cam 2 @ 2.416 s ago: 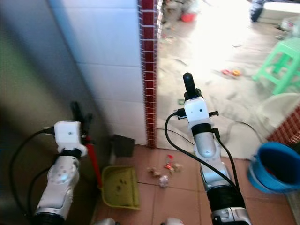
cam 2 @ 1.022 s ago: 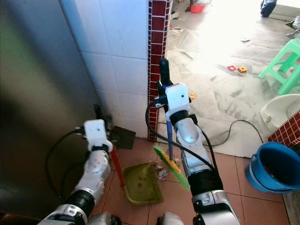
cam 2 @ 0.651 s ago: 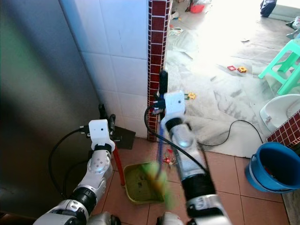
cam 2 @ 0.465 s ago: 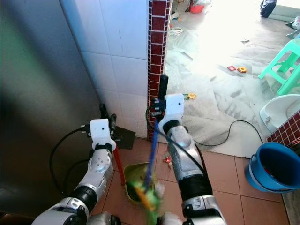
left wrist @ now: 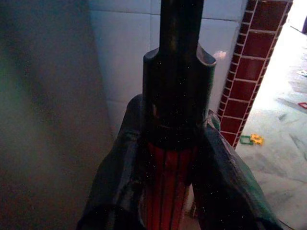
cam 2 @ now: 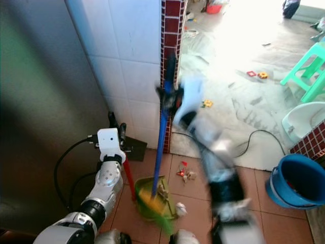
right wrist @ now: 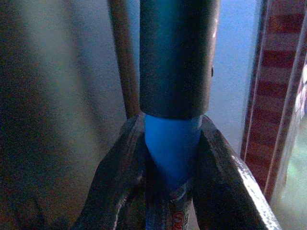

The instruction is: Sweep floor

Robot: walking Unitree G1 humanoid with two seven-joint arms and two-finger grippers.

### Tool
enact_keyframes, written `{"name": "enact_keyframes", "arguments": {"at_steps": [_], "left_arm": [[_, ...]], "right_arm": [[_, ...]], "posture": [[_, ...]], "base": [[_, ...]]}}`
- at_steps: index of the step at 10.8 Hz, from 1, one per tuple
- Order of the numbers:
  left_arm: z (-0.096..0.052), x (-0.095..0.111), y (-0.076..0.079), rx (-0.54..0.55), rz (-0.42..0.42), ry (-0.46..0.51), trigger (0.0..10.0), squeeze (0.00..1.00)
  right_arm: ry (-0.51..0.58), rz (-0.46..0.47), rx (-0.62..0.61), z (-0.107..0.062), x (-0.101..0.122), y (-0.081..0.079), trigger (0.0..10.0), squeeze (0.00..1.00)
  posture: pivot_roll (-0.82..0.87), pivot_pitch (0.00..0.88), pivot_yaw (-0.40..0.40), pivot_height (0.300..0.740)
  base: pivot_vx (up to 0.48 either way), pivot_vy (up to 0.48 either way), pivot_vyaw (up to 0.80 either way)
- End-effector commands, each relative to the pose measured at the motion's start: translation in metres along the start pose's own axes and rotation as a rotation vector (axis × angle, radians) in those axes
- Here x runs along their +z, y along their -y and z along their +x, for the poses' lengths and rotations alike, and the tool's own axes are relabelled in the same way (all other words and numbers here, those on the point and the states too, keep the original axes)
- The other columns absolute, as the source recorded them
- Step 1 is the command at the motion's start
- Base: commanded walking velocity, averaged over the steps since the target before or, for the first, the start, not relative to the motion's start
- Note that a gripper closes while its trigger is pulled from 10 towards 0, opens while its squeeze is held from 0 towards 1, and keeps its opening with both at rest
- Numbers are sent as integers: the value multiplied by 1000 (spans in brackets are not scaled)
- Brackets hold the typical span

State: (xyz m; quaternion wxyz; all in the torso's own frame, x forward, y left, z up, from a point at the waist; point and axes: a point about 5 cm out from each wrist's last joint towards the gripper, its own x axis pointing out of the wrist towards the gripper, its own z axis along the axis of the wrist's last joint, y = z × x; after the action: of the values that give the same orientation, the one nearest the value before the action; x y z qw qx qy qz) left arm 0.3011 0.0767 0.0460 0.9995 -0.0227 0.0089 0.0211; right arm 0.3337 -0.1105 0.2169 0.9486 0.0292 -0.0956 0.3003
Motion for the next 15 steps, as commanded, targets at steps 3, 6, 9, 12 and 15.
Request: {"name": "enact_keyframes", "arguments": {"at_steps": [3, 6, 9, 12, 15], "left_arm": [[-5, -11, 4, -18, -3, -68, 10000, 0], [-4, -11, 3, -23, 0, -73, 10000, 0], [-4, -13, 5, -59, -22, -97, 10000, 0], [-2, -13, 5, -81, -12, -103, 10000, 0], [1, -11, 6, -111, -46, -115, 10000, 0]], "right_arm": [[177, -254, -80, 4, 48, 17, 10000, 0], [-31, -531, -264, -16, 7, 42, 10000, 0], [-115, -382, -442, -38, -45, 49, 10000, 0], [-55, -68, -491, -21, -76, 21, 10000, 0], [107, 98, -406, 3, -44, 8, 10000, 0]], "posture": [[-185, 77, 22, 740], [-183, 76, 26, 740], [-179, 67, 38, 740], [-164, 50, 55, 740], [-174, 22, 61, 740]], "base": [[0, 0, 0], [0, 0, 0], [0, 0, 0], [0, 0, 0], [0, 0, 0]]}}
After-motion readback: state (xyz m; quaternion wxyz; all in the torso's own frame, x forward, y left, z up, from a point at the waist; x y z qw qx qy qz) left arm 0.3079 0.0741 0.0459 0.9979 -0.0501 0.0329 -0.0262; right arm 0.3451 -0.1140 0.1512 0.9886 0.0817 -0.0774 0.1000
